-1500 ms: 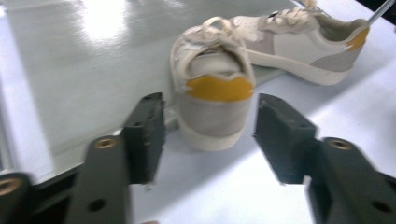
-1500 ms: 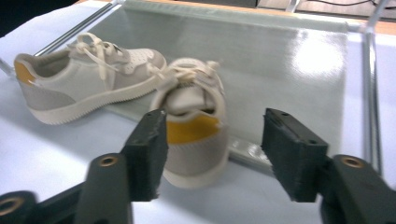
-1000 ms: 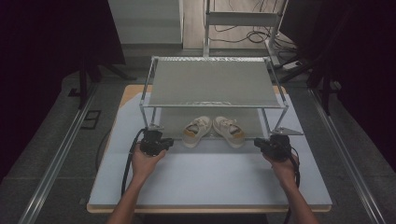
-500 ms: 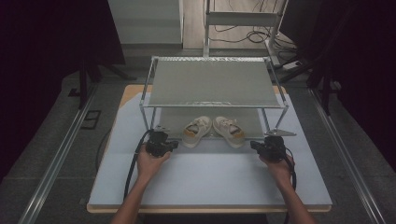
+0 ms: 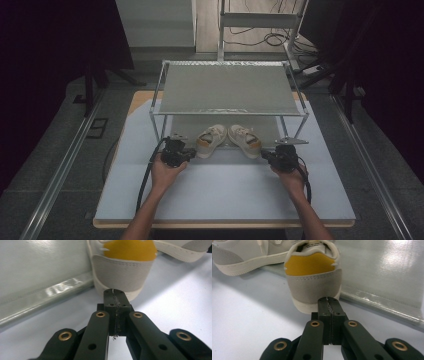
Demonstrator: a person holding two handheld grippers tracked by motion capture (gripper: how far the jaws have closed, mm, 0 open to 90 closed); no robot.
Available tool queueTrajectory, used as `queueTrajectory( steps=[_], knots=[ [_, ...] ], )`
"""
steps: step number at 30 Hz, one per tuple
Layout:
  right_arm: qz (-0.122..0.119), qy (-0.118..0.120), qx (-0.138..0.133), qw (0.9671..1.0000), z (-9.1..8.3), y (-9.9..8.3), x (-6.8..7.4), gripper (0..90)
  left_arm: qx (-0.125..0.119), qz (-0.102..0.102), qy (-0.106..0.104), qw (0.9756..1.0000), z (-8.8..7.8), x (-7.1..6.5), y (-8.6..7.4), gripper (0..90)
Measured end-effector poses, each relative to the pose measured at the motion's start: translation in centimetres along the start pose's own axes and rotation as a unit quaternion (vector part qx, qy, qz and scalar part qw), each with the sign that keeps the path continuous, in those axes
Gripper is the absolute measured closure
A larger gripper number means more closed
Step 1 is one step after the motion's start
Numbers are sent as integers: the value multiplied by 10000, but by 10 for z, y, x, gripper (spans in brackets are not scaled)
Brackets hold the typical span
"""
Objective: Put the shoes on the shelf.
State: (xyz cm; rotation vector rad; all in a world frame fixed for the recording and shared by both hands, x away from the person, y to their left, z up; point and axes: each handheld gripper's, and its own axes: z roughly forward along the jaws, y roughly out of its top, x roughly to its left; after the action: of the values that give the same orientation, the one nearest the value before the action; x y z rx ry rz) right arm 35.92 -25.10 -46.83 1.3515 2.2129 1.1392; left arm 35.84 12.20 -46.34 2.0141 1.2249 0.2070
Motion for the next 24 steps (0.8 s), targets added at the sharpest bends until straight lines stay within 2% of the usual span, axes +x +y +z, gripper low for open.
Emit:
queueTrajectory(
  steps=[5, 9, 12, 15, 24],
  knots=[
    [1, -35, -23, 10000, -1, 1, -2, 887, -63, -107, 66, 9999, -2, 8, 0, 897],
    [-28, -50, -5, 10000, 2, 0, 1, 888, 24, -164, 70, 9998, 7, 11, 5, 898],
    [-14, -32, -2, 10000, 2, 0, 2, 889, 4, -200, -27, 9998, 13, 9, 8, 898],
    [-30, 5, 6, 10000, 2, 1, 3, 889, -49, -230, -11, 9997, 13, 8, 9, 899],
    [-92, 225, -21, 9997, 8, 1, 16, 888, -38, -149, -93, 9998, 15, -2, 13, 899]
  ],
)
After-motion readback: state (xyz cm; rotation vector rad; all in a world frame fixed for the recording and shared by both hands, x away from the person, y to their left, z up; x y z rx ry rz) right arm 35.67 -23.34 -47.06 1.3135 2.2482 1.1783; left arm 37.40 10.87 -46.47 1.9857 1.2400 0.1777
